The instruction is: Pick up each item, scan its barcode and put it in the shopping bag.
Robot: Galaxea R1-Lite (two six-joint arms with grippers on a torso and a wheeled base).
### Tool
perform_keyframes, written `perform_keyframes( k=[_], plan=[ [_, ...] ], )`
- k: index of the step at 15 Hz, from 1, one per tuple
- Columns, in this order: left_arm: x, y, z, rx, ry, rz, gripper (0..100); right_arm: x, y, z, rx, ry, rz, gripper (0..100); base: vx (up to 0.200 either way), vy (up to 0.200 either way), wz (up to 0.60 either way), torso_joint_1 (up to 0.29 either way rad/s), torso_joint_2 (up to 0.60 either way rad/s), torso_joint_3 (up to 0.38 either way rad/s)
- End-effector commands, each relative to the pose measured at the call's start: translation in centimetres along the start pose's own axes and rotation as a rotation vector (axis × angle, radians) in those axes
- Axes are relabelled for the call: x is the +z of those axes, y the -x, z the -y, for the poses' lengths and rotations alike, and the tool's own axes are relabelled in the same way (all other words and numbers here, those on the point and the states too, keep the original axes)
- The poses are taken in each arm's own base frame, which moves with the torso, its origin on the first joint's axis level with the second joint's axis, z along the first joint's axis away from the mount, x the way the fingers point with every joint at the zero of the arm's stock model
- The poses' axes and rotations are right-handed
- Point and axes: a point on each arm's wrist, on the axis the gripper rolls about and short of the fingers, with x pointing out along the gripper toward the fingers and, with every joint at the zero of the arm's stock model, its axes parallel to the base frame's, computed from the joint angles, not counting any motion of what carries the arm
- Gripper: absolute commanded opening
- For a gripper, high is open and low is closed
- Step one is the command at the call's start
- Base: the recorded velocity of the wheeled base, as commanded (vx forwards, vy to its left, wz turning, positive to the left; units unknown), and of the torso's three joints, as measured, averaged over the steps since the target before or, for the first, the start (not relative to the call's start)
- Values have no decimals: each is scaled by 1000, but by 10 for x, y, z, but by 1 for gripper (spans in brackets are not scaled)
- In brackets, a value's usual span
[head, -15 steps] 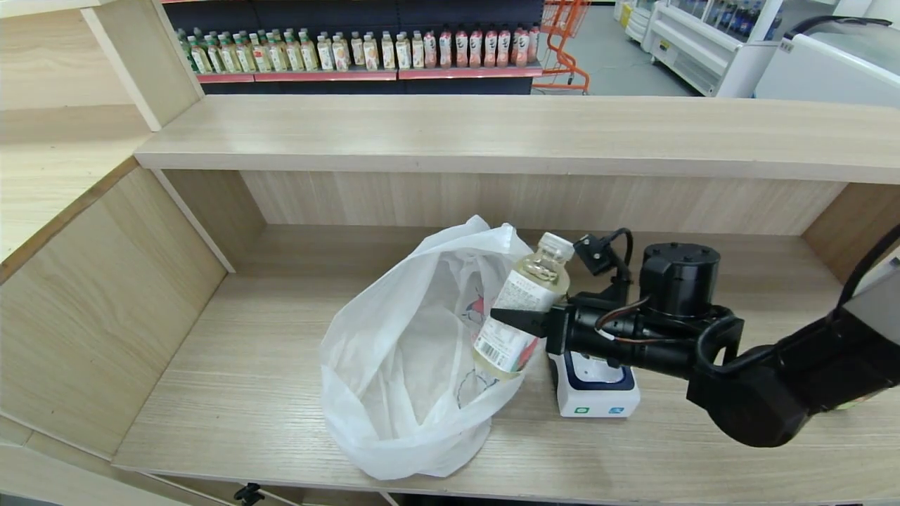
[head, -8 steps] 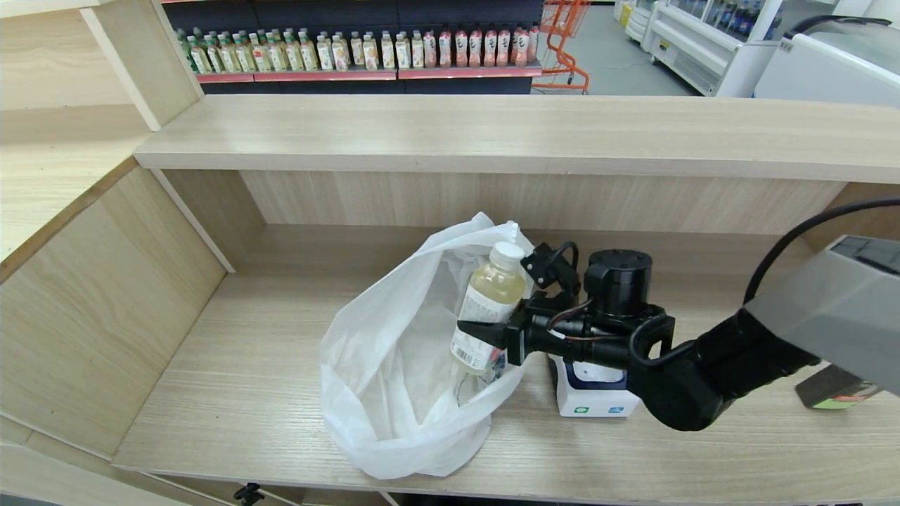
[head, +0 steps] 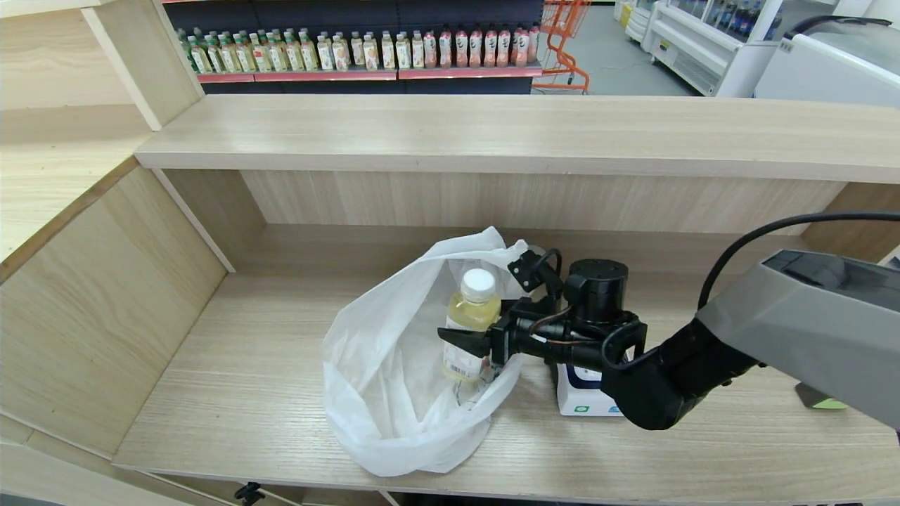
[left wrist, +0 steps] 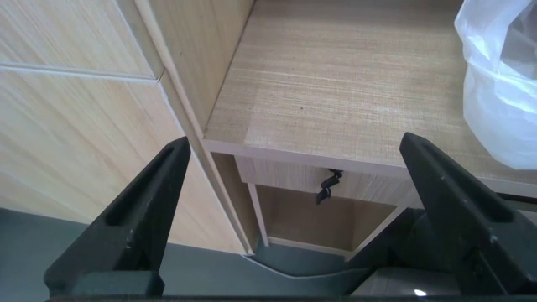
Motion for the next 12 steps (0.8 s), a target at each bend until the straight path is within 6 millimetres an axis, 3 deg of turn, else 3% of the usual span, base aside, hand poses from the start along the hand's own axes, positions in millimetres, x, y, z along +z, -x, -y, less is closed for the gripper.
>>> perform_keyframes(
  k=[1, 5, 7, 11, 12],
  plan=[
    [0, 0, 0, 1, 0, -2, 100, 37, 8, -11, 28, -135, 87, 100, 0, 0, 0, 0, 0, 0],
    [0, 0, 0, 1, 0, 0, 100, 89, 39, -32, 76, -358, 194, 100, 0, 0, 0, 0, 0, 0],
    [0, 0, 0, 1, 0, -2, 100, 102, 61, -41, 106, -404, 207, 100, 0, 0, 0, 0, 0, 0],
    [0, 0, 0, 1, 0, -2, 100, 97, 109, -51, 54, -378, 189, 100, 0, 0, 0, 0, 0, 0],
    [0, 0, 0, 1, 0, -2, 100, 85, 137, -49, -35, -262, 144, 100, 0, 0, 0, 0, 0, 0]
  ],
)
